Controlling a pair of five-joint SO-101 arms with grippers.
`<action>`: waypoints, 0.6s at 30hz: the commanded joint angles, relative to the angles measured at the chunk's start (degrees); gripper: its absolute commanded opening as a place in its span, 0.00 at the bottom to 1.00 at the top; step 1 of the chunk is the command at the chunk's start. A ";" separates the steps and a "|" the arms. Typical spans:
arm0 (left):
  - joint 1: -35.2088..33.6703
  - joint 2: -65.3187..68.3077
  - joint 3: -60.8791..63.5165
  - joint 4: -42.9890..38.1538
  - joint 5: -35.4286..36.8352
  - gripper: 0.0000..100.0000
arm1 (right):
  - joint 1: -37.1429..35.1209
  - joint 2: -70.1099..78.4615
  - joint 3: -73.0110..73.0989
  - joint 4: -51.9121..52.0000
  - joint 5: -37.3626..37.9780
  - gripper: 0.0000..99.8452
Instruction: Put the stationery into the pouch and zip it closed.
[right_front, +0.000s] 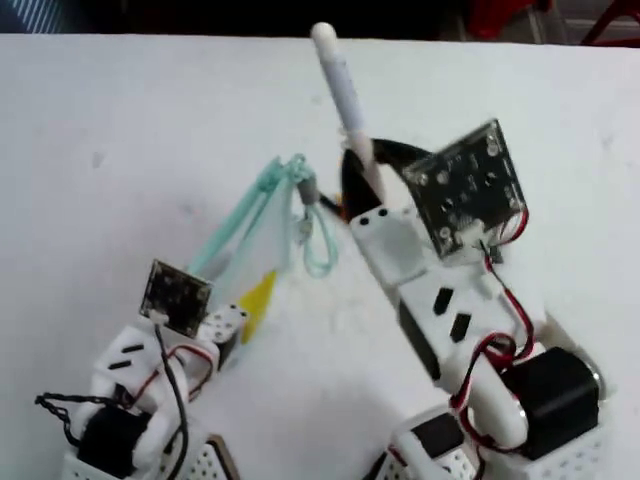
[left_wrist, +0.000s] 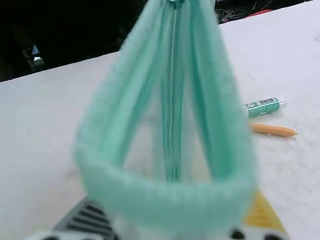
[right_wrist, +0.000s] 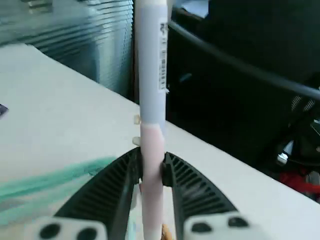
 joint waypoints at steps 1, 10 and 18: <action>0.84 0.40 -0.53 0.79 -0.88 0.23 | -5.49 -0.13 -2.46 -4.44 -2.55 0.02; 0.66 0.40 -0.53 0.44 -0.62 0.23 | -14.99 2.33 6.24 -15.78 -10.73 0.02; 0.48 0.40 -0.62 0.35 -0.62 0.23 | -20.00 2.68 18.37 -24.40 -13.98 0.02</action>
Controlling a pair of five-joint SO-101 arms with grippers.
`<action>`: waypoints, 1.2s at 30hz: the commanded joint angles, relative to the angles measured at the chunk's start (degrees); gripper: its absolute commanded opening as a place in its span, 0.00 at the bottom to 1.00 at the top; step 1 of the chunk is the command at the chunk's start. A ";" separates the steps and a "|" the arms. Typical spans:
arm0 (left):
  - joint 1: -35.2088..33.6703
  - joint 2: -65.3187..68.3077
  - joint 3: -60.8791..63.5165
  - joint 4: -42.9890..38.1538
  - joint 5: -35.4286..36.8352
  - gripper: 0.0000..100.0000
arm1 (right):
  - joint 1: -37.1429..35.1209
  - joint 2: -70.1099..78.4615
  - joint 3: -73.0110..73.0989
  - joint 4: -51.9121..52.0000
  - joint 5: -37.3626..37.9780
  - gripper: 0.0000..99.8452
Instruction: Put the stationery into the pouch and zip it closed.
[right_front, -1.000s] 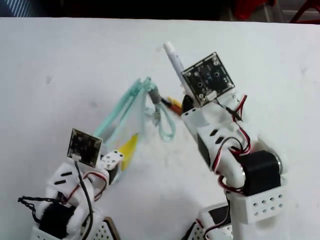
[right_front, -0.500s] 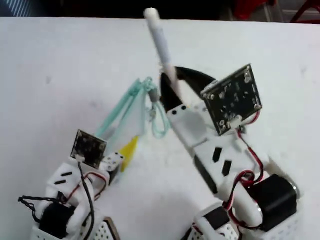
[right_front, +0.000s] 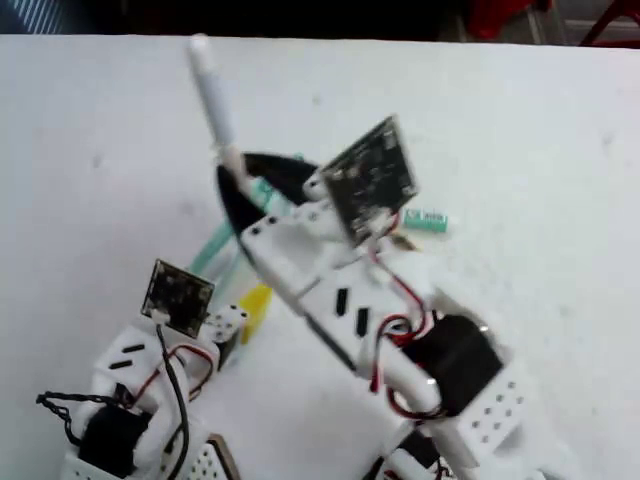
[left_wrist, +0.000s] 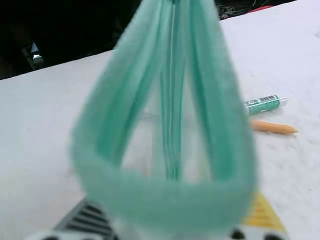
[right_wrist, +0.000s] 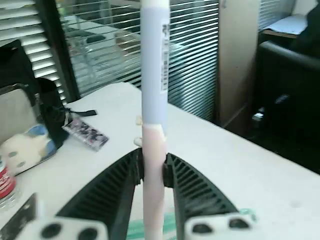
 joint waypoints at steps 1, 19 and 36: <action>0.40 0.40 -0.62 -0.18 -0.35 0.23 | -2.07 0.04 2.37 -3.82 -0.70 0.02; -0.04 0.40 -0.35 -1.32 -0.35 0.23 | -2.86 -0.04 3.34 4.09 -0.44 0.02; -1.98 0.40 -0.35 -1.49 -0.26 0.23 | -2.86 -2.59 2.99 13.76 12.04 0.02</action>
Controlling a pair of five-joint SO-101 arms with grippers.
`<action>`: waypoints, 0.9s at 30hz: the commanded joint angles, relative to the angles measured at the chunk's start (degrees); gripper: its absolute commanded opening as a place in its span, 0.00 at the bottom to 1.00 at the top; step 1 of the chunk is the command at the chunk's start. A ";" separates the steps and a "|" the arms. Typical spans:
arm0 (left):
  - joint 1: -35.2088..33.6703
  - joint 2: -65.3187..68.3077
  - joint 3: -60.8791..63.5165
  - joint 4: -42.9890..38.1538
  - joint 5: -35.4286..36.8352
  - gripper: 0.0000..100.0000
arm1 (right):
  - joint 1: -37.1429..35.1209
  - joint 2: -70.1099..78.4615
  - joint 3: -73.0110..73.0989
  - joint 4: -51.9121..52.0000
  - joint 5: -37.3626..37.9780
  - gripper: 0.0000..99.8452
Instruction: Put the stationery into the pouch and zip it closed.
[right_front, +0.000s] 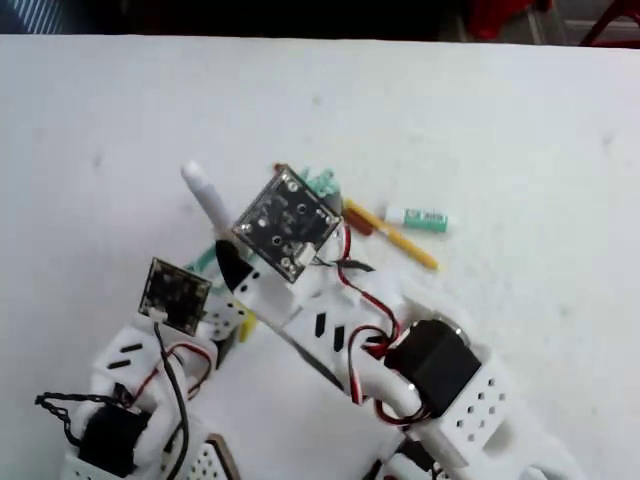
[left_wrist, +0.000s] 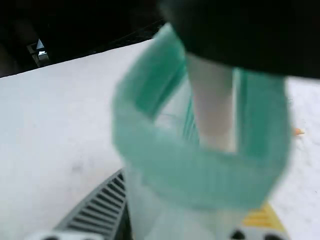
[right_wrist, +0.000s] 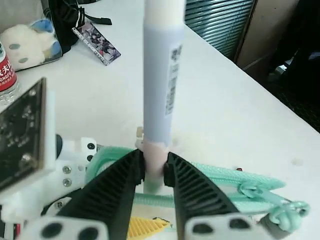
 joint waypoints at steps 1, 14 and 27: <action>-0.57 0.31 -0.44 -1.49 -0.26 0.23 | 0.22 -1.45 -0.79 0.31 0.70 0.03; -0.57 0.31 -0.35 -1.49 -0.26 0.23 | 0.13 -1.45 -0.88 -0.04 0.62 0.20; -0.66 0.31 -0.70 -1.41 -0.53 0.14 | 6.55 -0.92 -11.34 3.12 0.62 0.21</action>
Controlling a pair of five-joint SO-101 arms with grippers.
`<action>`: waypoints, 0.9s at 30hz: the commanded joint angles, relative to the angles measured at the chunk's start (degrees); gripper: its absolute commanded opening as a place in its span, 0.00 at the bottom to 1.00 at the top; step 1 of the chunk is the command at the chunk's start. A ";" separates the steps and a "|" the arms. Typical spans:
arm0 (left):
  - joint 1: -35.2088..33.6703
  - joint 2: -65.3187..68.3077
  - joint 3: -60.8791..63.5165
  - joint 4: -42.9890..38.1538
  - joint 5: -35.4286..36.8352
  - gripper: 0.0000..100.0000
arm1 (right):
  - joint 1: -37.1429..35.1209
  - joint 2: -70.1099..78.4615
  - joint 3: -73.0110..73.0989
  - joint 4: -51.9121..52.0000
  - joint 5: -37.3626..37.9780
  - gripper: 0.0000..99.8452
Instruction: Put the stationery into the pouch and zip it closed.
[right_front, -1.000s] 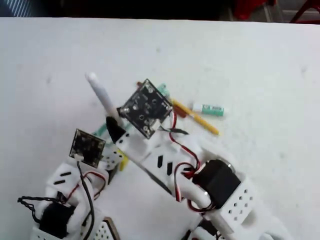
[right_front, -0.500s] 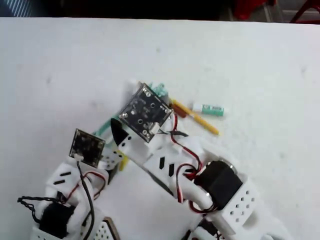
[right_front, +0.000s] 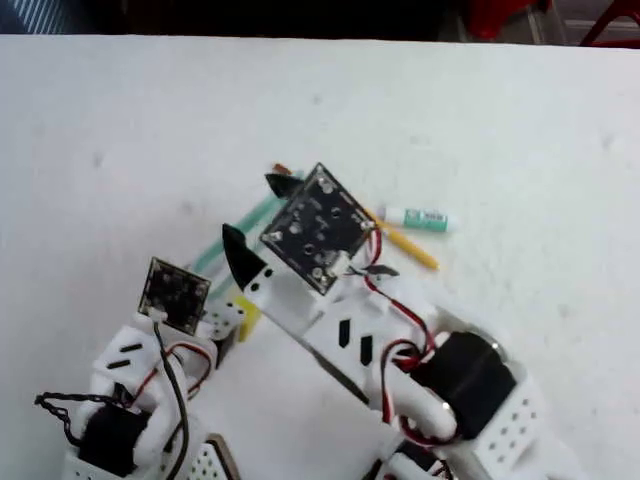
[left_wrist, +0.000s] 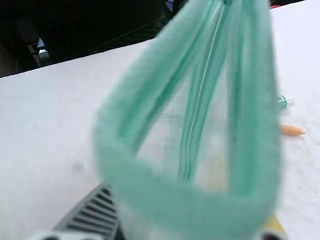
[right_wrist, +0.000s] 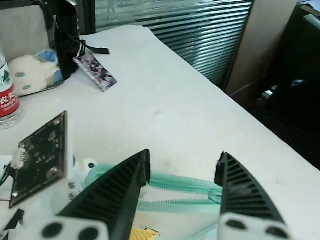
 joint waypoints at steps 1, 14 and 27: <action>-0.57 0.31 -0.79 -1.49 -0.70 0.10 | 5.67 -0.48 -2.02 0.22 0.44 0.21; -15.87 0.31 -3.34 -2.99 8.44 0.02 | 25.63 7.52 4.75 -5.14 0.97 0.20; -21.85 0.31 -2.37 -5.01 11.87 0.02 | 22.20 42.07 -7.91 -8.22 13.01 0.20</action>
